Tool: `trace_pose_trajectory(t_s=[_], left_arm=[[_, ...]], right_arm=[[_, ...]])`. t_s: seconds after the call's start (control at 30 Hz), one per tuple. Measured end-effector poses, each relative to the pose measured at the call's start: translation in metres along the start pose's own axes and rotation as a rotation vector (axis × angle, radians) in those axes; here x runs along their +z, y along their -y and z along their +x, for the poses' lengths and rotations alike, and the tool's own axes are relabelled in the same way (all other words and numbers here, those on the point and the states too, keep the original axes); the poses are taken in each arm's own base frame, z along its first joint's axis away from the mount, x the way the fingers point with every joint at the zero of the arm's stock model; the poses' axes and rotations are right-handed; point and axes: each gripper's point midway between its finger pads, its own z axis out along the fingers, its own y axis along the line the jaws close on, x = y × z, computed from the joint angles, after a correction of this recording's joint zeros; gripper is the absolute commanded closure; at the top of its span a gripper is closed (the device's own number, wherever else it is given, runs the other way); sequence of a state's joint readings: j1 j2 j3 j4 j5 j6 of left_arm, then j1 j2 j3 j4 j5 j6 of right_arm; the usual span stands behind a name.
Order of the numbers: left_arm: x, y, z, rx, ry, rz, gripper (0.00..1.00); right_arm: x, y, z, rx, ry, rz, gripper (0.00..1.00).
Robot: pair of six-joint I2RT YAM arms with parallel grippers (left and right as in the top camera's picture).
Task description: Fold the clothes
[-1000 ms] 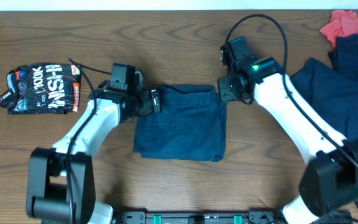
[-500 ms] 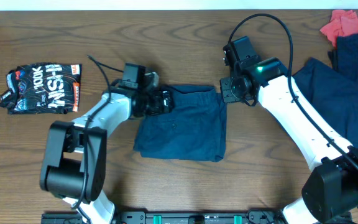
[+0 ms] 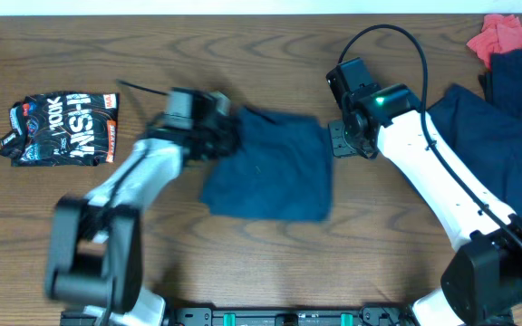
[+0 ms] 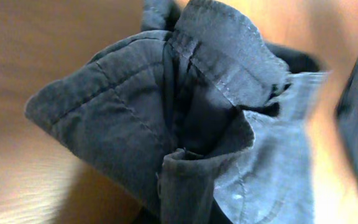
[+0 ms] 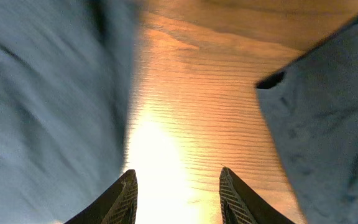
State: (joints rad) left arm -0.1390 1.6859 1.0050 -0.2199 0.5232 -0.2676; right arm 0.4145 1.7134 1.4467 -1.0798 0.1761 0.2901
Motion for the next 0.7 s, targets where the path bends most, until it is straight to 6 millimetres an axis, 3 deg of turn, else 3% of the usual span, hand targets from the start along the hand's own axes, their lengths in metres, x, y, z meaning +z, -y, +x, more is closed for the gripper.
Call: trace_pose_trajectory(t_s=[0.17, 0.3, 0.43, 0.5, 0.7], left_arm=[[-0.101, -0.043, -0.089, -0.085, 0.400, -0.115, 0.94], [-0.177, -0.093, -0.126, -0.202, 0.648, -0.230, 0.93], [-0.220, -0.156, -0.125, -0.358, 0.753, -0.388, 0.83], [-0.231, -0.181, -0.119, -0.424, 0.775, -0.455, 0.77], [-0.248, -0.239, -0.099, -0.565, 0.793, -0.595, 0.76]], right_arm=[[-0.018, 0.007, -0.005, 0.017, 0.058, 0.015, 0.59], [-0.029, 0.011, -0.007, 0.028, 0.092, 0.016, 0.59], [-0.029, 0.011, -0.006, 0.029, 0.088, 0.017, 0.59], [-0.029, 0.012, -0.005, 0.029, 0.086, 0.018, 0.60], [-0.029, 0.012, -0.002, 0.026, 0.074, 0.022, 0.59]])
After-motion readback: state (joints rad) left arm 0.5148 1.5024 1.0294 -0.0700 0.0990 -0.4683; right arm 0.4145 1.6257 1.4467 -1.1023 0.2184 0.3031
